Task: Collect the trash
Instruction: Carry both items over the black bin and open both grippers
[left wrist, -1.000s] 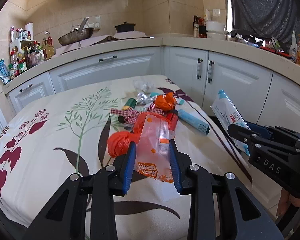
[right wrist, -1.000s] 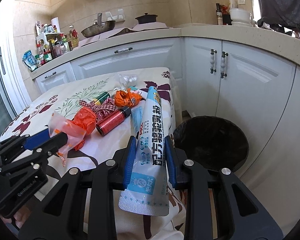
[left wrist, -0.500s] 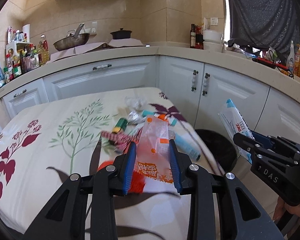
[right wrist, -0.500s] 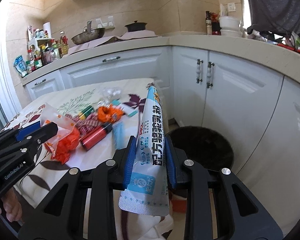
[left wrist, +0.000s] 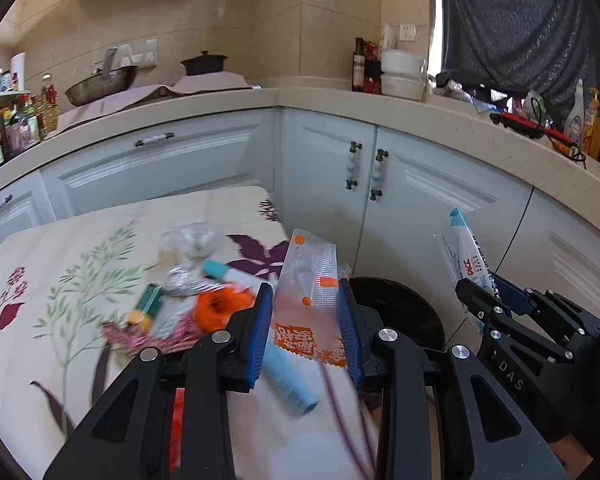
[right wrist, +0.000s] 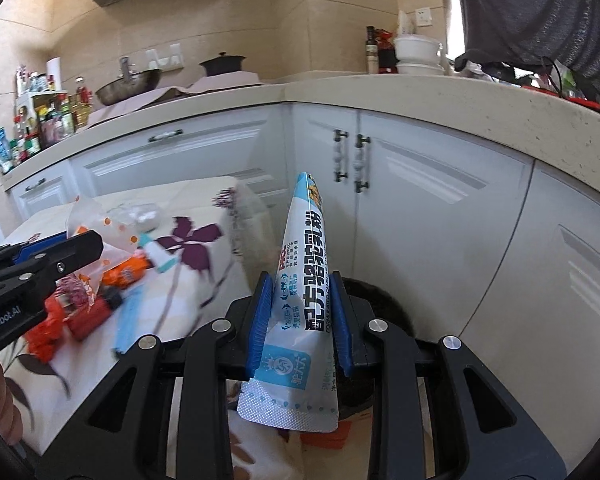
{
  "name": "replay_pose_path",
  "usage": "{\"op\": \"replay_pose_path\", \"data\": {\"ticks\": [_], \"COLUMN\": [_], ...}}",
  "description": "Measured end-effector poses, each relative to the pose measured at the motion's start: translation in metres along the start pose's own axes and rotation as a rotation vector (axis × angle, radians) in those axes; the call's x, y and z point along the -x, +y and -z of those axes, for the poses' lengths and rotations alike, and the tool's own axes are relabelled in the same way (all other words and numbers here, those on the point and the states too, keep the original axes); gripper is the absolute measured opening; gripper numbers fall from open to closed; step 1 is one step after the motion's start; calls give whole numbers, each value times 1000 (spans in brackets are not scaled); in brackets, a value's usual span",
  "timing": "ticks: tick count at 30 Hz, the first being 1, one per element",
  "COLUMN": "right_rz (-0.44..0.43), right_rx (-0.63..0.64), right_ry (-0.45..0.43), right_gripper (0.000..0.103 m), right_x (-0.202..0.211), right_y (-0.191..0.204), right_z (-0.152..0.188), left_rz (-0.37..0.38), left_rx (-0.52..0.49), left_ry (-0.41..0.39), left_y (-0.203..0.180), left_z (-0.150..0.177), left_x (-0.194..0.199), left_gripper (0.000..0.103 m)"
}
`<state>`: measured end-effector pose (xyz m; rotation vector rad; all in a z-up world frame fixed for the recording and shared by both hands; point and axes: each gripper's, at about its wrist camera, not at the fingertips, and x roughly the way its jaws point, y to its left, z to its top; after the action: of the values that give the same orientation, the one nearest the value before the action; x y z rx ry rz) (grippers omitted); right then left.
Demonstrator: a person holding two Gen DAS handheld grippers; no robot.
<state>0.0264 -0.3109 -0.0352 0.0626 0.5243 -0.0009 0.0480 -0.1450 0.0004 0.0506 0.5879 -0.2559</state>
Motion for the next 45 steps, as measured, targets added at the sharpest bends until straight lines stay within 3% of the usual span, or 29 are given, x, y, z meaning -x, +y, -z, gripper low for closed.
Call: {"op": "replay_pose_path", "data": {"ticks": [15, 26, 30, 34, 45], "right_rz": [31, 34, 32, 45, 57], "right_rx": [-41, -61, -67, -73, -79], "right_ry": [58, 118, 132, 129, 110], "right_gripper": [28, 29, 30, 44, 48], "right_x": [-55, -97, -109, -111, -95], "right_y": [-44, -60, -60, -59, -55], "right_z": [-6, -5, -4, -4, -9], "left_rz": [-15, -16, -17, -15, 2], "left_rx": [-2, 27, 32, 66, 71], "left_ry": [112, 195, 206, 201, 167], "left_y": [-52, -57, -57, -50, -42], "left_z": [-22, -25, -24, -26, -34], "left_x": [-81, -127, -131, -129, -106], "left_gripper": [33, 35, 54, 67, 75]}}
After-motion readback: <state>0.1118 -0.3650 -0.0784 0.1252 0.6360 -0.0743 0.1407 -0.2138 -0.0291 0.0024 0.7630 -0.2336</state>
